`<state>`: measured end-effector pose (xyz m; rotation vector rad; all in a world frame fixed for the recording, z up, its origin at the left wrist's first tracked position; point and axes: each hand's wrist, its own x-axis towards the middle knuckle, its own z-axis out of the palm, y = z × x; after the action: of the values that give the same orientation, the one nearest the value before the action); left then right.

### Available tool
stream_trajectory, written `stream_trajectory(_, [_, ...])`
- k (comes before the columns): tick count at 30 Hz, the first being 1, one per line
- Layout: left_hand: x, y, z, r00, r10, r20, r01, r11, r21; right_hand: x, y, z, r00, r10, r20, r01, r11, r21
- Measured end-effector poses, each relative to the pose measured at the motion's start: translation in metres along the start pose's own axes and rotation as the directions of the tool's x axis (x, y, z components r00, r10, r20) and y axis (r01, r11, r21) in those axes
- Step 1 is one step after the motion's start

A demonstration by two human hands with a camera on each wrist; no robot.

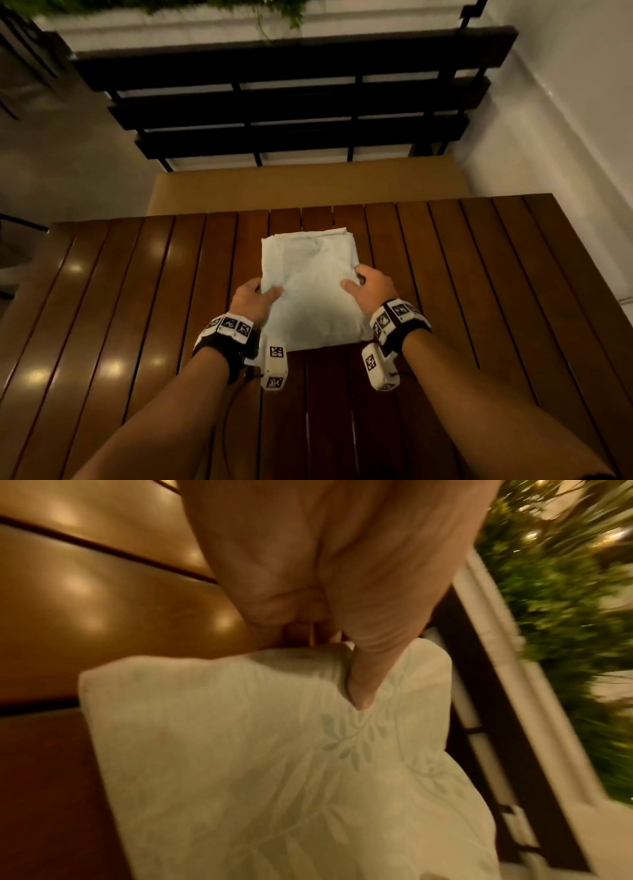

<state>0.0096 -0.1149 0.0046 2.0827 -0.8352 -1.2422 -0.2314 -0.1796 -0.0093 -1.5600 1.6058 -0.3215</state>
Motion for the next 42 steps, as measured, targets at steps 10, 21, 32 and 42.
stream_trajectory(10, [-0.097,-0.068,-0.058,0.732,0.521,0.439,-0.581,0.814,0.003,-0.165,0.016,0.009,0.977,-0.008,-0.213,0.077,0.946,0.316])
stream_trajectory(21, [-0.088,-0.138,-0.032,0.422,0.309,0.852,-0.88,0.366,0.303,-0.231,0.063,0.059,0.923,0.382,-0.047,-0.385,0.914,-0.132])
stream_trajectory(32, [-0.018,-0.009,0.066,0.853,0.289,0.436,-0.493,0.721,0.487,-0.232,0.031,0.091,0.854,0.52,-0.017,-0.52,0.851,-0.073])
stream_trajectory(42, [0.039,0.067,0.142,0.972,0.173,0.161,-0.237,0.703,0.671,-0.159,0.057,0.097,0.911,0.399,-0.104,-0.411,0.864,-0.29])
